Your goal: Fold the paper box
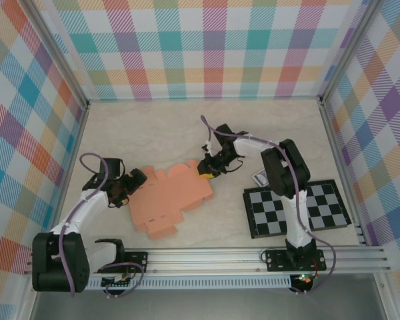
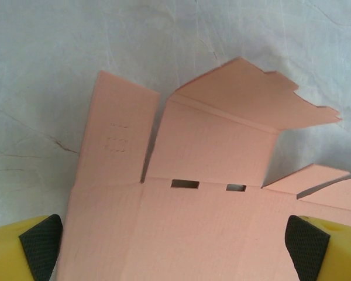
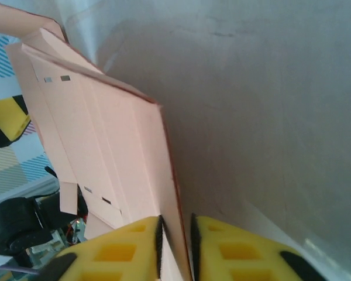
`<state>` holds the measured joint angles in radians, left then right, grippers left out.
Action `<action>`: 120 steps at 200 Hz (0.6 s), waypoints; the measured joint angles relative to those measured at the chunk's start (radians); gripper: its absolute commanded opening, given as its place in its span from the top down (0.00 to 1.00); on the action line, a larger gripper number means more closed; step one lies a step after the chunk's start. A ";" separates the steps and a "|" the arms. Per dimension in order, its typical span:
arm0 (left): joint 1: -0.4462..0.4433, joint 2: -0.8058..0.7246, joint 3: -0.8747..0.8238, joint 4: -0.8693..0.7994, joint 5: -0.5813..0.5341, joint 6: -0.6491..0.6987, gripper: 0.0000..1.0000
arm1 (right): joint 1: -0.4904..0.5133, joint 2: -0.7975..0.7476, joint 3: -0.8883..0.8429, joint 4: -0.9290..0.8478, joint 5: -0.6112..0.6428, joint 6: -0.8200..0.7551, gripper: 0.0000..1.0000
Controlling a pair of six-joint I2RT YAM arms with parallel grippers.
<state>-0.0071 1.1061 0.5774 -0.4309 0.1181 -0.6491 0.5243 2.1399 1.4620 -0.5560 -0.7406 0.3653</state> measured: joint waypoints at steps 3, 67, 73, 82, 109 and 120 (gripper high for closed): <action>0.000 -0.007 0.003 -0.008 -0.008 0.005 0.00 | -0.002 -0.010 -0.013 0.008 0.002 0.019 1.00; 0.042 -0.329 0.090 -0.051 -0.134 0.032 0.00 | 0.012 -0.511 -0.451 0.219 0.399 0.670 1.00; 0.042 -0.329 0.088 -0.046 -0.124 0.019 0.00 | 0.044 -0.562 -0.478 0.193 0.488 0.772 1.00; 0.042 -0.324 0.078 -0.032 -0.105 -0.005 0.00 | 0.106 -0.623 -0.500 0.145 0.618 0.909 1.00; 0.042 -0.286 -0.020 0.054 -0.008 -0.093 0.03 | 0.300 -0.722 -0.510 0.029 0.894 1.270 0.80; 0.042 -0.265 -0.062 0.072 0.024 -0.119 0.03 | 0.351 -0.722 -0.510 0.000 0.953 1.383 0.48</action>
<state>0.0353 0.8410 0.5156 -0.3592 0.1417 -0.7677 0.8757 1.4181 0.9520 -0.5564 0.2119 1.7481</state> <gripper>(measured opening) 0.973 0.189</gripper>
